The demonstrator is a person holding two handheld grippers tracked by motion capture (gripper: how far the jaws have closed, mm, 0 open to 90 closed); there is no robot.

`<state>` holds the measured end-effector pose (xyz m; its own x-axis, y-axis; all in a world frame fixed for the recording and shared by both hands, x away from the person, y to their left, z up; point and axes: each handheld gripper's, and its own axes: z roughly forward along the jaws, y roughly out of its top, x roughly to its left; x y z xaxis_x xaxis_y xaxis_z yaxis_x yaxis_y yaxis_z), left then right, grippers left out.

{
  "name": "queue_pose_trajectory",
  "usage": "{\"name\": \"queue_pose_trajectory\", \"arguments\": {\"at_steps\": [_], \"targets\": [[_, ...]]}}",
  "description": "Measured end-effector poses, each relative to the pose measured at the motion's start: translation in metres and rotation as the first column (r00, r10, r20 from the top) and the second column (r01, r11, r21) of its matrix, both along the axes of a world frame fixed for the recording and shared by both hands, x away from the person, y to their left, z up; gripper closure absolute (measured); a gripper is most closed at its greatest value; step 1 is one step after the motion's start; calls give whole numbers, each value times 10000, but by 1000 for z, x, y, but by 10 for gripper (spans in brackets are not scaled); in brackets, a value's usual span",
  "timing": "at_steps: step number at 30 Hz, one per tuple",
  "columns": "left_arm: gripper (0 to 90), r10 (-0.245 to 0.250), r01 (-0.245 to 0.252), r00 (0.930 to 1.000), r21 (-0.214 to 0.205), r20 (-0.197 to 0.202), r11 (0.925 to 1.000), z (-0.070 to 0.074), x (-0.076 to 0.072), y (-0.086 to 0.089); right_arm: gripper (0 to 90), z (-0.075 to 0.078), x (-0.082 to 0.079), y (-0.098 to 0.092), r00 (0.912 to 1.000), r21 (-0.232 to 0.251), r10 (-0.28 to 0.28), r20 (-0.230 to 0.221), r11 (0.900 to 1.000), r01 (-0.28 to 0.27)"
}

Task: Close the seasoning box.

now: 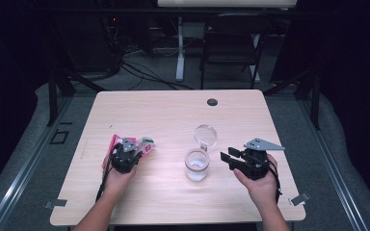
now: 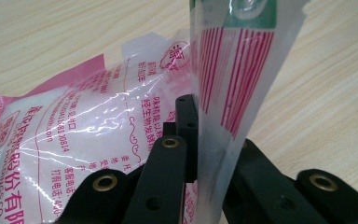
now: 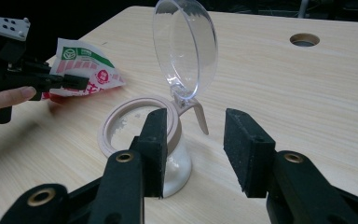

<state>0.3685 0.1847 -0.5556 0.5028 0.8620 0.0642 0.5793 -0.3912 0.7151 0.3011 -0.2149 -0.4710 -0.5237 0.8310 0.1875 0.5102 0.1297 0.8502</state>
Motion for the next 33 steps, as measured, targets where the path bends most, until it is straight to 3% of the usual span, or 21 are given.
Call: {"name": "queue_pose_trajectory", "arguments": {"at_steps": [7,16,22,26,33], "targets": [[900,185,-180,9997,-341,134,9993,9,-2,7,627,1,-1,2,9998,-51,77,195,10000,-76],[900,449,-416,9986,-1029,295,9938,22,-9,23,698,-3,3,4,9990,-113,384,-220,9992,-387],[900,631,-572,9965,-1015,556,9932,34,-12,34,759,-3,4,5,9978,-163,576,-313,9982,-582],[900,731,-670,9959,-1084,527,9918,39,-13,41,773,-3,5,6,9974,-103,645,-330,9978,-648],[900,604,-565,9960,-586,664,9967,47,-15,47,764,-4,8,4,9969,44,701,-371,9975,-699]]}}
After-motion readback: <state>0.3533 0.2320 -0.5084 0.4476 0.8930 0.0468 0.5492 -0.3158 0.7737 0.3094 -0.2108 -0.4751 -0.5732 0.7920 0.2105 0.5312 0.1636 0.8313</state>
